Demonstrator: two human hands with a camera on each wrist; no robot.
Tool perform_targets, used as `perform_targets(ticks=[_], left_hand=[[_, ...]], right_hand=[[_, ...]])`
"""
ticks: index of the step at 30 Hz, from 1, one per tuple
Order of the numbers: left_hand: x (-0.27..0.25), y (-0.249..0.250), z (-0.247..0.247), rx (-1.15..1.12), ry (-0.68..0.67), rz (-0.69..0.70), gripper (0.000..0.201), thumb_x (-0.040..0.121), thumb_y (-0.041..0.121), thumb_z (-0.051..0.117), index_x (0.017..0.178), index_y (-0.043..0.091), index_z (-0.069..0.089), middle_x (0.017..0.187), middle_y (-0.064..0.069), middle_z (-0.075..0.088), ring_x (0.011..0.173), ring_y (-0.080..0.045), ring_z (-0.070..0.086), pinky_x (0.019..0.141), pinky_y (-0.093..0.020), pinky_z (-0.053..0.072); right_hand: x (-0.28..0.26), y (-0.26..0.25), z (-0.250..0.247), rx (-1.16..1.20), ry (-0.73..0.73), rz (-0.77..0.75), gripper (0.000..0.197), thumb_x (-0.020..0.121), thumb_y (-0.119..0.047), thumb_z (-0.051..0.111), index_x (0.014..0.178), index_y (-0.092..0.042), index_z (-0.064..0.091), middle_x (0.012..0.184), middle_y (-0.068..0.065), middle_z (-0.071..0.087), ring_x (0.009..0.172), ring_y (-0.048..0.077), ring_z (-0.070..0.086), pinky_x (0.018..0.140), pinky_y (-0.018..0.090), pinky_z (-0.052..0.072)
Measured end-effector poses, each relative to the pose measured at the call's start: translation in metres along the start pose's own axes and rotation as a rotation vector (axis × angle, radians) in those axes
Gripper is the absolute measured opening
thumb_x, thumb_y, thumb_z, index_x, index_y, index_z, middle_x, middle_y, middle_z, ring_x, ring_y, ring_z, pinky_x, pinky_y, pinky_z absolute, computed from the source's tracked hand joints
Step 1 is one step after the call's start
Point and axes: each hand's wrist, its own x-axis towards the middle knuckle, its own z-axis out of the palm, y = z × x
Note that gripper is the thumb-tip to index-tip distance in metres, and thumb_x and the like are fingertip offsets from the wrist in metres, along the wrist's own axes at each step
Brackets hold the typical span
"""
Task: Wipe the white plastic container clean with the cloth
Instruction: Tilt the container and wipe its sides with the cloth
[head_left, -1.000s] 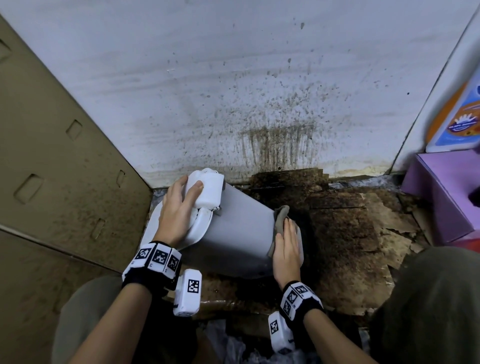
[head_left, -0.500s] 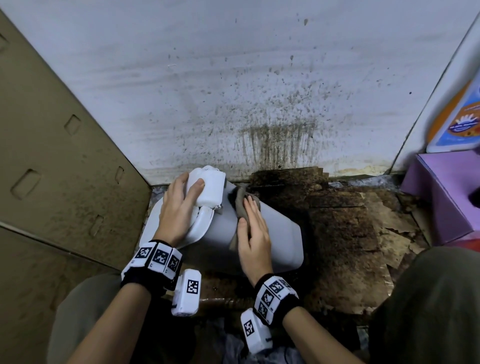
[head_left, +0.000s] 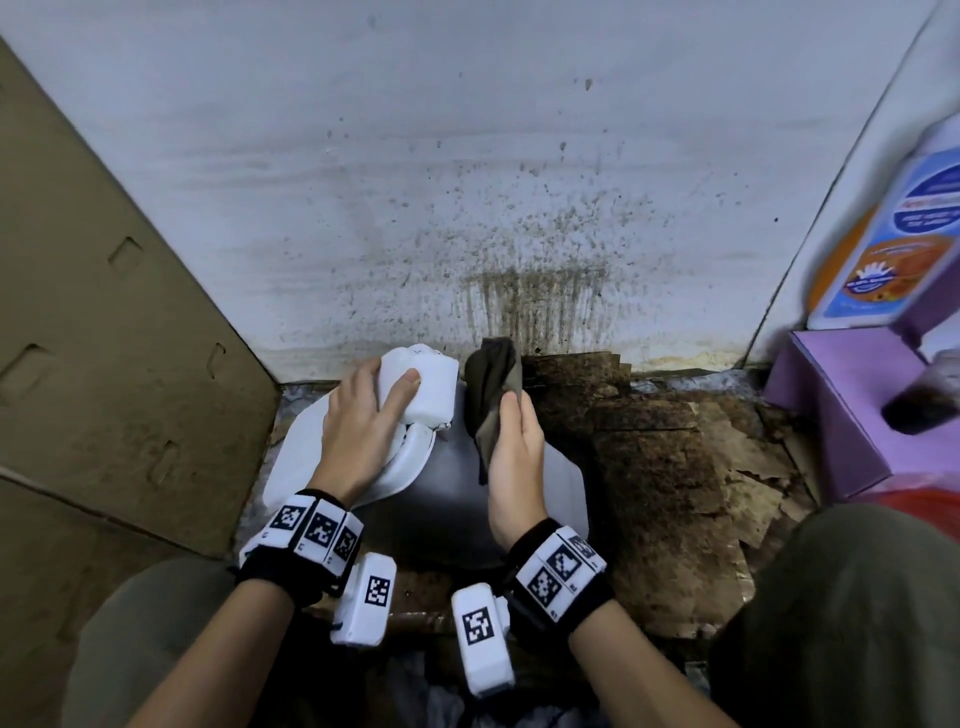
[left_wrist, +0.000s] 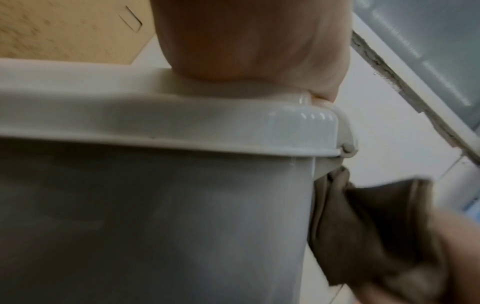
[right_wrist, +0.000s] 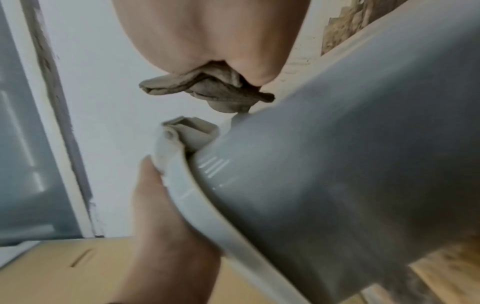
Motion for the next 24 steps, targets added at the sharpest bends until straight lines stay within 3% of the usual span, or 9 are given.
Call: perform_targets(ticks=[4, 7, 9, 10, 12, 14, 17, 21, 24], left_hand=[[-0.008, 0.011, 0.008, 0.065, -0.014, 0.019, 0.090, 0.075, 0.082, 0.029, 0.142, 0.024, 0.043, 0.143, -0.001, 0.045, 0.136, -0.022, 0.035, 0.110, -0.037, 0.025], [-0.008, 0.016, 0.015, 0.075, -0.049, 0.007, 0.088, 0.077, 0.079, 0.023, 0.146, 0.025, 0.040, 0.151, 0.000, 0.039, 0.143, -0.022, 0.029, 0.116, -0.041, 0.020], [-0.006, 0.020, 0.020, 0.045, -0.096, -0.014, 0.082, 0.084, 0.074, 0.026, 0.149, 0.025, 0.036, 0.160, -0.001, 0.030, 0.149, -0.021, 0.021, 0.120, -0.041, 0.014], [-0.006, 0.022, 0.022, 0.019, -0.119, -0.015, 0.074, 0.092, 0.068, 0.030, 0.151, 0.025, 0.035, 0.163, -0.001, 0.026, 0.152, -0.020, 0.017, 0.120, -0.039, 0.011], [-0.008, 0.029, 0.024, -0.079, -0.170, 0.011, 0.058, 0.099, 0.054, 0.036, 0.150, 0.026, 0.038, 0.165, 0.002, 0.023, 0.154, -0.016, 0.011, 0.121, -0.034, 0.005], [-0.013, 0.033, 0.025, -0.247, -0.213, -0.006, 0.055, 0.087, 0.057, 0.036, 0.138, 0.036, 0.043, 0.160, 0.009, 0.026, 0.154, -0.011, 0.010, 0.125, -0.033, 0.004], [-0.014, 0.035, 0.023, -0.482, -0.236, -0.104, 0.080, 0.072, 0.071, 0.052, 0.143, 0.033, 0.051, 0.162, 0.014, 0.030, 0.152, -0.003, 0.017, 0.126, -0.036, 0.012], [-0.013, 0.034, 0.013, -0.431, -0.260, -0.065, 0.047, 0.100, 0.044, 0.056, 0.144, 0.028, 0.051, 0.148, 0.011, 0.049, 0.140, -0.006, 0.040, 0.111, -0.025, 0.029], [-0.010, 0.020, 0.008, -0.164, -0.167, 0.025, 0.043, 0.103, 0.037, 0.054, 0.143, 0.023, 0.051, 0.145, 0.003, 0.052, 0.136, -0.014, 0.045, 0.113, -0.034, 0.036]], right_hand=[[-0.007, -0.029, 0.007, -0.050, -0.062, -0.052, 0.045, 0.105, -0.041, 0.041, 0.145, -0.023, 0.049, 0.140, -0.006, 0.060, 0.129, 0.007, 0.055, 0.111, 0.031, 0.042], [-0.013, -0.045, 0.006, -0.206, -0.140, -0.154, 0.038, 0.109, -0.031, 0.035, 0.142, -0.025, 0.051, 0.126, -0.025, 0.060, 0.110, -0.021, 0.054, 0.090, 0.003, 0.040], [-0.013, -0.053, 0.004, -0.367, -0.153, -0.206, 0.041, 0.110, -0.032, 0.032, 0.149, -0.028, 0.041, 0.129, -0.032, 0.049, 0.107, -0.033, 0.041, 0.090, -0.006, 0.029], [-0.013, -0.056, 0.002, -0.449, -0.155, -0.231, 0.043, 0.110, -0.033, 0.031, 0.152, -0.028, 0.037, 0.138, -0.026, 0.047, 0.115, -0.029, 0.038, 0.096, -0.003, 0.025], [-0.009, -0.062, -0.004, -0.570, -0.160, -0.248, 0.047, 0.109, -0.036, 0.030, 0.156, -0.028, 0.029, 0.154, -0.009, 0.040, 0.138, -0.004, 0.035, 0.108, 0.011, 0.022], [-0.005, -0.065, -0.016, -0.665, -0.178, -0.251, 0.051, 0.109, -0.040, 0.029, 0.158, -0.029, 0.024, 0.157, -0.003, 0.036, 0.144, 0.010, 0.032, 0.116, 0.023, 0.024], [0.000, -0.066, -0.038, -0.780, -0.231, -0.293, 0.054, 0.108, -0.045, 0.028, 0.159, -0.029, 0.021, 0.156, -0.003, 0.037, 0.144, 0.011, 0.034, 0.120, 0.034, 0.027], [0.011, -0.067, -0.063, -0.808, -0.247, -0.276, 0.056, 0.106, -0.051, 0.028, 0.158, -0.033, 0.021, 0.159, -0.009, 0.034, 0.146, 0.008, 0.031, 0.121, 0.033, 0.026], [0.014, -0.070, -0.081, -0.727, -0.201, -0.232, 0.051, 0.107, -0.047, 0.031, 0.156, -0.035, 0.027, 0.156, -0.008, 0.039, 0.144, 0.009, 0.035, 0.121, 0.037, 0.029]])
